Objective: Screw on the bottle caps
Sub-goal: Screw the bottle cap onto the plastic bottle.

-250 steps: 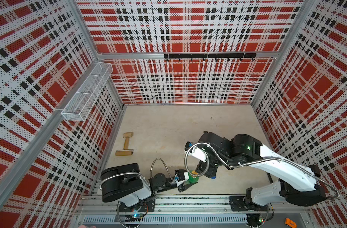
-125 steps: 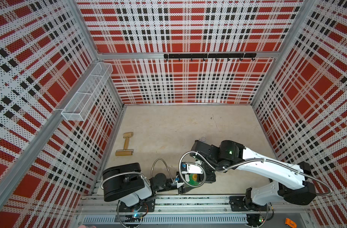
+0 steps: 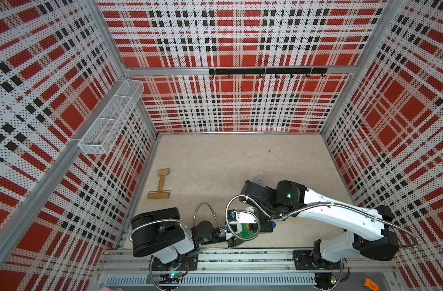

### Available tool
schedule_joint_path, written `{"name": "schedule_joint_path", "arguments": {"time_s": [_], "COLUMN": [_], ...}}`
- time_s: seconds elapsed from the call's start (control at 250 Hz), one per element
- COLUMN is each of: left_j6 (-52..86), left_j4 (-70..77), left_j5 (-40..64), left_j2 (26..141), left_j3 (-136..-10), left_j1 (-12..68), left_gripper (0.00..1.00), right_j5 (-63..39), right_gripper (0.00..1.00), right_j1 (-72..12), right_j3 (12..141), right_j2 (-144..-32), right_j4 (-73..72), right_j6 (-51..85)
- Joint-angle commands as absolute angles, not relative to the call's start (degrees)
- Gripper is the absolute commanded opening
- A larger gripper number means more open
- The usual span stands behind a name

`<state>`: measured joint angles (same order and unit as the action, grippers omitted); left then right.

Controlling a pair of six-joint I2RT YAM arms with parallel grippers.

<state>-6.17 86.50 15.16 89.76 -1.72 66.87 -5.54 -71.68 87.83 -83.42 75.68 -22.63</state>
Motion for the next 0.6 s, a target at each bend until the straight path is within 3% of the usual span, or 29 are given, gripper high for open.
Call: {"name": "schedule_joint_path", "arguments": {"time_s": [0.0, 0.272, 0.592], "left_j6": [-5.80, -6.44, -7.66], "left_j4": [88.44, 88.50, 88.53], "left_j5": [14.98, 11.42, 4.84], "left_j2": [90.00, 88.89, 85.89], "left_j3": [-2.49, -2.09, -1.12], "left_j1": [66.62, 66.64, 66.91], "left_gripper": [0.56, 0.55, 0.55], "right_j5": [-4.52, -3.61, -3.06], "right_gripper": [0.32, 0.13, 0.12], "right_j1": [-71.98, -71.98, -71.98], "right_j3": [87.36, 88.51, 88.01], "right_j2": [-84.07, -86.48, -87.45], "right_j4": [74.40, 75.18, 69.73], "right_j6": [-21.93, -12.76, 9.58]}}
